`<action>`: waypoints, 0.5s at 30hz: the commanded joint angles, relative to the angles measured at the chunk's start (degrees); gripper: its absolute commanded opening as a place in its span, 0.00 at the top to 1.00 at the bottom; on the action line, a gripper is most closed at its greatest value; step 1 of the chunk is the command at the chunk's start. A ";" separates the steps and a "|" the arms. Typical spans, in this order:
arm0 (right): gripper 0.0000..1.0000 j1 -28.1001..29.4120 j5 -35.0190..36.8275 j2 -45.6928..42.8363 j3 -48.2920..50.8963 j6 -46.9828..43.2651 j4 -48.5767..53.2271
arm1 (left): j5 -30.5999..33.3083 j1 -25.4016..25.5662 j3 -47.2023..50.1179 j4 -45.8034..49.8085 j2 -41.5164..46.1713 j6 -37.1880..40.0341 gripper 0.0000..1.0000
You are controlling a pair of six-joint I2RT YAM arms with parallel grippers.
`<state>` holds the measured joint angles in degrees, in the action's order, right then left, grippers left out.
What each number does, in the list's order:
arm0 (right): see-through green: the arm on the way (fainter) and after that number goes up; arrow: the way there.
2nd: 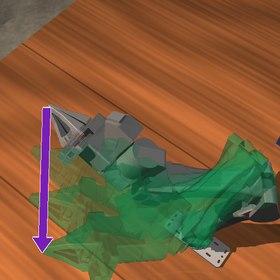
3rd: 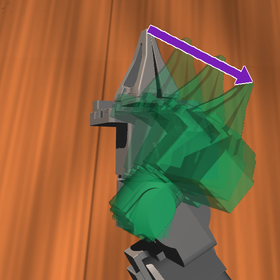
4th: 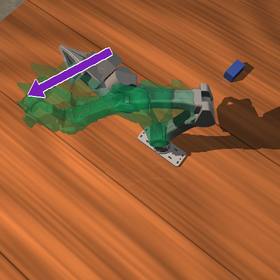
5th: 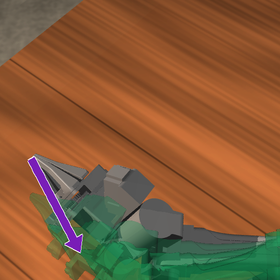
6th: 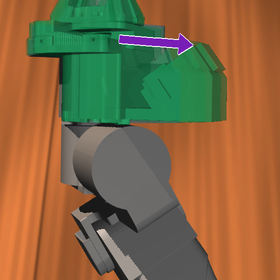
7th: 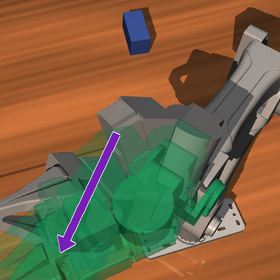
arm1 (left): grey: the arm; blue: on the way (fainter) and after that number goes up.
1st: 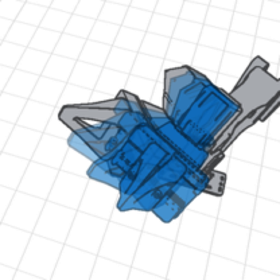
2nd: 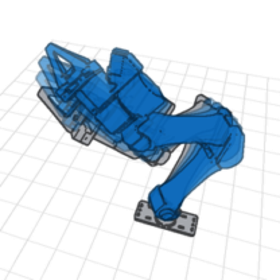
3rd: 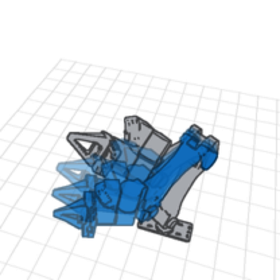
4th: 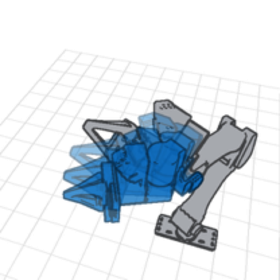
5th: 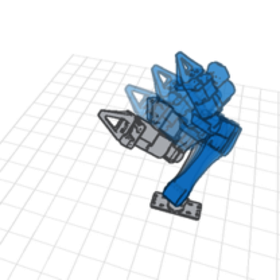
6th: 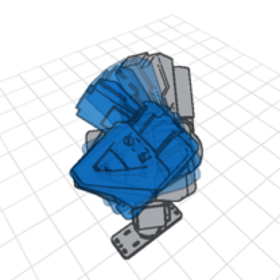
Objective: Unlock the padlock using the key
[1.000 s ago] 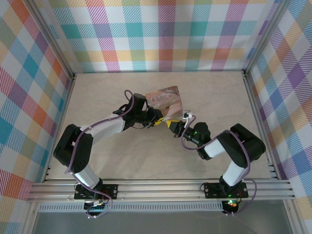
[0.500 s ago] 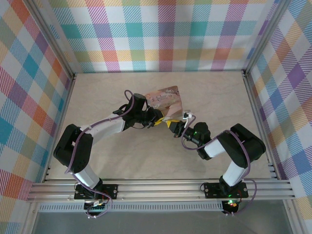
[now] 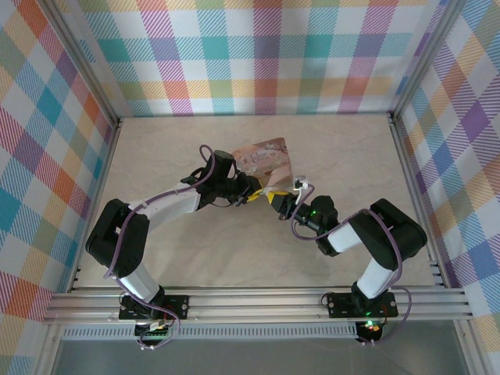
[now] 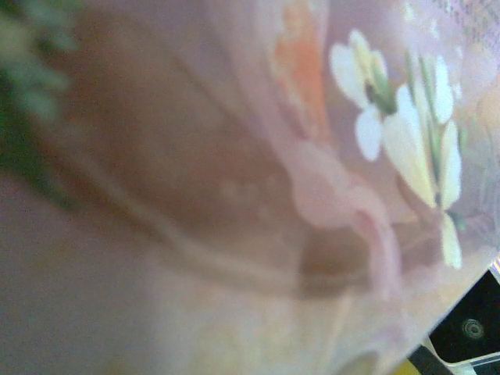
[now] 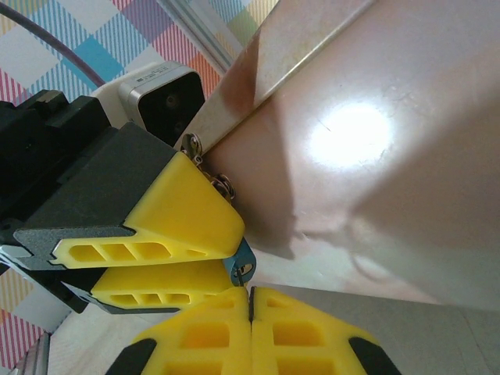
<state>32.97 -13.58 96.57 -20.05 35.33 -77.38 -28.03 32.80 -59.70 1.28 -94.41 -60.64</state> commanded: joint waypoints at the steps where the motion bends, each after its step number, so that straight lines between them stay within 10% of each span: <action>1: 1.00 -0.14 -0.15 -0.39 -1.96 -0.36 -3.21 | -2.62 -0.29 0.30 -2.44 2.04 -1.23 0.94; 15: 1.00 0.86 -2.59 4.37 -5.28 0.70 -3.21 | -2.98 -0.11 0.58 -4.00 2.28 -2.57 0.94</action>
<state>32.99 -14.24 99.85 -23.44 35.40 -77.41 -27.33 32.29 -59.27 0.64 -94.35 -61.76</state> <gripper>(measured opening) 0.052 0.220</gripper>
